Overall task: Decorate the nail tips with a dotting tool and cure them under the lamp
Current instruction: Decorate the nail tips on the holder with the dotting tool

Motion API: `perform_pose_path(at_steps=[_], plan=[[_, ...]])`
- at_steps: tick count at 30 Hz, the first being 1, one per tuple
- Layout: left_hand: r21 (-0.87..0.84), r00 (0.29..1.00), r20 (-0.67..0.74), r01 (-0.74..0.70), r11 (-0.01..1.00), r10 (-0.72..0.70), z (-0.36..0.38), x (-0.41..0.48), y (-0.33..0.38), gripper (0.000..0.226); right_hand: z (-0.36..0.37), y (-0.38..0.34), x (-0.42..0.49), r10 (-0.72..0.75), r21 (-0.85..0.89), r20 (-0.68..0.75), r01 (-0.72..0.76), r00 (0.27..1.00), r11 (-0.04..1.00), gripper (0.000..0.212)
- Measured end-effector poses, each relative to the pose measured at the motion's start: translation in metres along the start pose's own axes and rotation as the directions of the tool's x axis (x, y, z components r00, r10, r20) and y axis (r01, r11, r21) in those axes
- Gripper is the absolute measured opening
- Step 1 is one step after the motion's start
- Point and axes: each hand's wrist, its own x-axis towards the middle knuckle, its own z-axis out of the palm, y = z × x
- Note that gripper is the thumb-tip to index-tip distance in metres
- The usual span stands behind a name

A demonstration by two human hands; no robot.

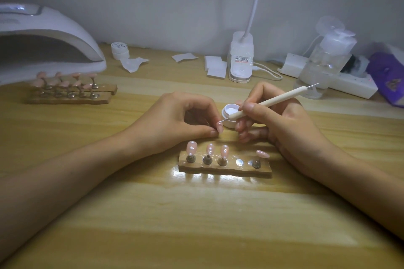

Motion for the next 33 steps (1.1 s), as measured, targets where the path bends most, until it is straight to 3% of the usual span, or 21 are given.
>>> perform_pose_path(at_steps=[33], plan=[[0.013, 1.0, -0.006, -0.003, 1.0, 0.003, -0.0001, -0.0007, 0.0008, 0.013, -0.0002, -0.0011, -0.0001, -0.018, 0.029, -0.014, 0.019, 1.0, 0.999, 0.019]])
